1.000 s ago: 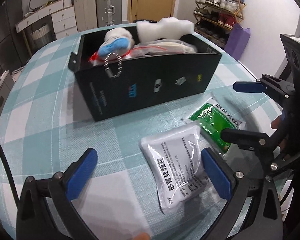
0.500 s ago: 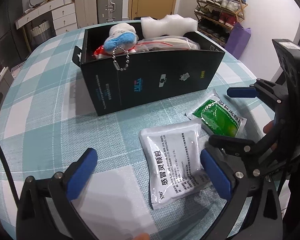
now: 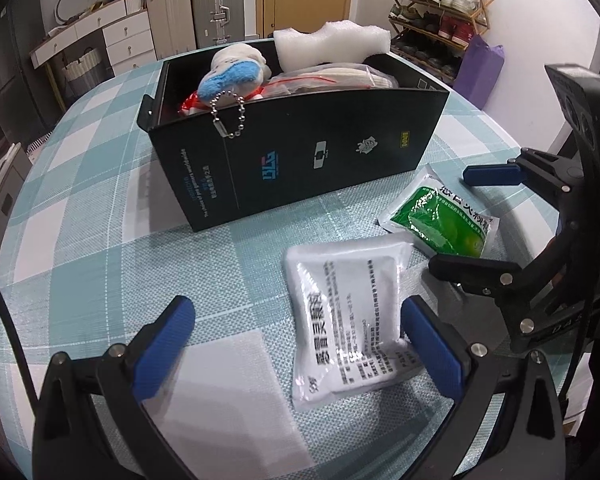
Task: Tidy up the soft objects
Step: 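Move both grippers back toward the white and green medicine sachets, then grasp the white sachet with the left gripper while the right grasps the green sachet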
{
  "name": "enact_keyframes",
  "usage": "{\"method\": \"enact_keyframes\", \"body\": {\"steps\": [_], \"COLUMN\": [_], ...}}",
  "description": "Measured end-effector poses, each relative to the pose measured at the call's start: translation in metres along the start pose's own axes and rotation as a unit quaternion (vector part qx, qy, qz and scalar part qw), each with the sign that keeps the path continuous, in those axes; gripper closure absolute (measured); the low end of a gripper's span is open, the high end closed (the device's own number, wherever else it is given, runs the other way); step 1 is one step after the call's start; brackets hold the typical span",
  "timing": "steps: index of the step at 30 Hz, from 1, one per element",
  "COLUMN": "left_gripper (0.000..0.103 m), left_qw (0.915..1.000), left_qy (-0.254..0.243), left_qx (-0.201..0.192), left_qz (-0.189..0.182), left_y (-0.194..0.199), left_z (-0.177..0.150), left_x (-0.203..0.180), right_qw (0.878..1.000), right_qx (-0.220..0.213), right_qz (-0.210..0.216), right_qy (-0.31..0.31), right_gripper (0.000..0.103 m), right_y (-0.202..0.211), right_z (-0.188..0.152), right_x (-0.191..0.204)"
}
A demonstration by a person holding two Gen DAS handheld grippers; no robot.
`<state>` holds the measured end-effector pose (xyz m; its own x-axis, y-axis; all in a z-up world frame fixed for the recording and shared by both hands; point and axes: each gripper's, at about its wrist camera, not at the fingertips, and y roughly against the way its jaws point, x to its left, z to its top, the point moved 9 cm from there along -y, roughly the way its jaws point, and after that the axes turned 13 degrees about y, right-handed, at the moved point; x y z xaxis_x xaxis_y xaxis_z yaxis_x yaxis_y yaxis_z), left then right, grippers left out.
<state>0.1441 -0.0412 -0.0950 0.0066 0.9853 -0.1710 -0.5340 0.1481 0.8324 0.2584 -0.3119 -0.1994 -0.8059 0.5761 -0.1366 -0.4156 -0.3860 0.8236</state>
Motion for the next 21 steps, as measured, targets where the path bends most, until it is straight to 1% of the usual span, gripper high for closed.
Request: {"method": "enact_keyframes", "body": {"steps": [3,5,7,12,16,17,18,19,20,21], "left_gripper": [0.000,0.000,0.000,0.000,0.002,0.003,0.011,0.016,0.024,0.028], "left_qw": [0.9999,0.9998,0.9998,0.9998,0.9998,0.9997,0.9996,0.9994,0.9991,0.9987], "left_qy": [-0.009,-0.016,-0.015,-0.019,-0.020,-0.020,-0.023,-0.028,-0.035,-0.039], "left_qx": [-0.002,-0.003,-0.003,-0.002,-0.002,-0.003,-0.005,-0.008,-0.010,-0.011], "left_qz": [0.005,0.009,0.008,0.006,-0.005,-0.012,-0.016,-0.018,-0.023,-0.029], "left_y": [0.000,-0.001,-0.001,0.000,0.001,0.002,0.003,0.005,0.006,0.008], "left_z": [-0.002,-0.003,-0.002,-0.003,-0.002,-0.002,-0.002,-0.002,-0.001,-0.001], "left_x": [-0.001,-0.002,-0.003,-0.004,-0.008,-0.009,-0.010,-0.012,-0.015,-0.018], "right_qw": [1.000,1.000,1.000,0.999,0.999,0.999,0.999,0.998,0.998,0.998], "right_qx": [-0.002,-0.005,-0.008,-0.016,-0.020,-0.021,-0.022,-0.023,-0.024,-0.026], "right_qz": [0.000,0.003,0.007,0.016,0.022,0.024,0.025,0.028,0.029,0.032], "right_qy": [-0.001,0.003,0.009,0.023,0.035,0.038,0.041,0.044,0.045,0.047], "right_gripper": [0.001,0.005,0.010,0.031,0.039,0.042,0.046,0.048,0.050,0.051], "right_y": [0.001,0.003,0.005,0.009,0.012,0.012,0.013,0.014,0.015,0.015], "right_z": [-0.002,-0.002,0.000,0.002,0.003,0.004,0.004,0.004,0.003,0.003], "right_x": [0.001,0.002,0.006,0.013,0.019,0.021,0.022,0.024,0.025,0.025]}}
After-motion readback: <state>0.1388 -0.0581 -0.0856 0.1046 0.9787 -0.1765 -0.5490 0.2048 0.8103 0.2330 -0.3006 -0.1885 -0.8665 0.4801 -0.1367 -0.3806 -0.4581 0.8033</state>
